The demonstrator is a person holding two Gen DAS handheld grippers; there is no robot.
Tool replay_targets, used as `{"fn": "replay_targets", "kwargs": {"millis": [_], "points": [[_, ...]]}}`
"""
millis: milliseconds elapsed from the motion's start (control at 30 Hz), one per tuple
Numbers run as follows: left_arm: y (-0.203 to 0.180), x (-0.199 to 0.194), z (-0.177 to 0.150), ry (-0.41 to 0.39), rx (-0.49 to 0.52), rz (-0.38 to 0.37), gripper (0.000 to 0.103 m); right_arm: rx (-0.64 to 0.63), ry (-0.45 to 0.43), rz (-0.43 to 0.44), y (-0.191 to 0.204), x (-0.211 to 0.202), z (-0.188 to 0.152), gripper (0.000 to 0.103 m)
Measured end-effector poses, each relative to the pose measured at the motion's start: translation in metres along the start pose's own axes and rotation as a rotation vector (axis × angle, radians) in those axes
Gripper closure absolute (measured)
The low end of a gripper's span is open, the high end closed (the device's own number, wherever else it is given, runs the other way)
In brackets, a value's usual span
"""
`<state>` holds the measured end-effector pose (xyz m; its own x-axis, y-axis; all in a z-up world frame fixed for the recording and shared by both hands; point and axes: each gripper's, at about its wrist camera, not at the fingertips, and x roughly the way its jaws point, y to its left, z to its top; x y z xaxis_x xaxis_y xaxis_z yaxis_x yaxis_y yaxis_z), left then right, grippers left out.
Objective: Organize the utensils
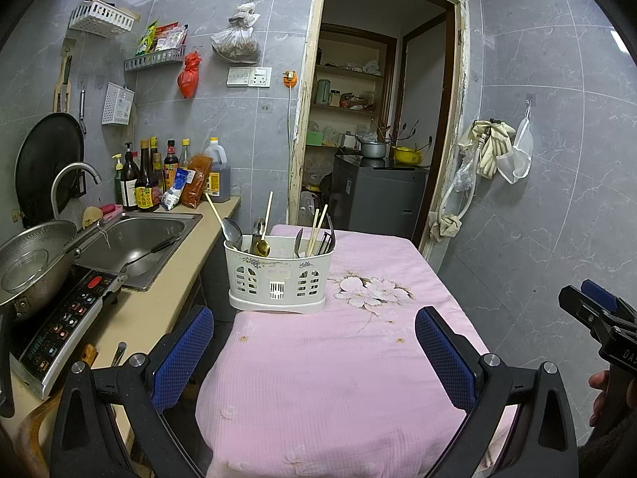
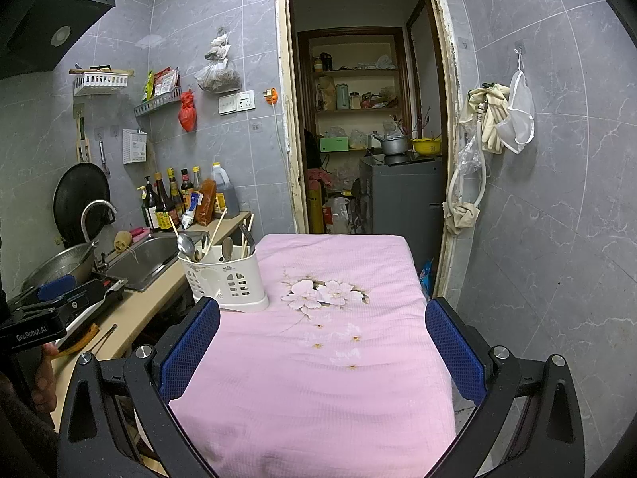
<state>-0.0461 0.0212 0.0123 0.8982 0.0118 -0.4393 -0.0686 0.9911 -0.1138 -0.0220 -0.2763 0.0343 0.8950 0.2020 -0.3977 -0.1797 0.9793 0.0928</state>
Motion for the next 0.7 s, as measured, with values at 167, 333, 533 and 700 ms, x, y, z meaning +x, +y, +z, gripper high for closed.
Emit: {"fn": "replay_targets", "kwargs": {"millis": [167,333,533,700], "points": [[-0.0003,0.0001,-0.0004,0.0,0.001,0.001,0.001,0.0,0.0,0.0,-0.0005,0.0002,0.0002,0.002],[-0.0008,0.0,-0.0006,-0.001,0.001,0.001,0.001,0.0,0.0,-0.001,-0.0006,0.0001,0.0003,0.002],[-0.0008,0.0001,-0.0008,-0.001,0.002,0.0,0.001,-0.001,0.001,0.0,-0.001,0.0002,0.0005,0.002],[-0.0021,-0.0009,-0.0012,-0.001,0.003,-0.001,0.001,0.0,0.001,0.0,-0.0005,-0.0001,0.0006,0.002]]}}
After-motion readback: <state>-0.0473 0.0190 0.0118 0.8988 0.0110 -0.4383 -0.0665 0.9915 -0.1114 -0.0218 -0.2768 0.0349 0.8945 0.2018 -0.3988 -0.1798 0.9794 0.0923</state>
